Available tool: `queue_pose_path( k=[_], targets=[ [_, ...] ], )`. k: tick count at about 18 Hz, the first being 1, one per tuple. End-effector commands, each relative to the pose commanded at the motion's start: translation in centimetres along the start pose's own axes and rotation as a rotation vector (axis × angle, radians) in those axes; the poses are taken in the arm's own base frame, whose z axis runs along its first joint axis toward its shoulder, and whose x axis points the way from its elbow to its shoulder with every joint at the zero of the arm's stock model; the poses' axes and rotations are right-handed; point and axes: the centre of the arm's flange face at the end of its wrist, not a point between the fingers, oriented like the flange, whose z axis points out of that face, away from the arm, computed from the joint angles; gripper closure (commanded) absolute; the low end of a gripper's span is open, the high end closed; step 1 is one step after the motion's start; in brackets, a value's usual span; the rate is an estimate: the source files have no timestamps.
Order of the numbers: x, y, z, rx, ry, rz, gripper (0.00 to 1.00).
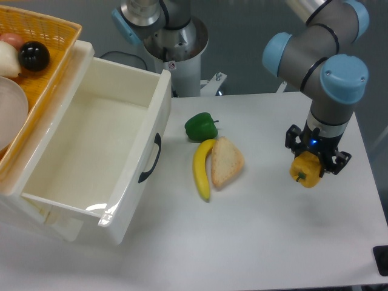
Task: Pick up the yellow pepper
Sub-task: 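Lift the yellow pepper up and carry it away from the banana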
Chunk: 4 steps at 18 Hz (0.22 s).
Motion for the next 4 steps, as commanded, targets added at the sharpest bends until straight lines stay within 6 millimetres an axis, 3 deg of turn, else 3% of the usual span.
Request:
queue_pose_path(
  k=[4],
  targets=[
    [0.05, 0.02, 0.25, -0.002, 0.004, 0.0, 0.68]
  ],
)
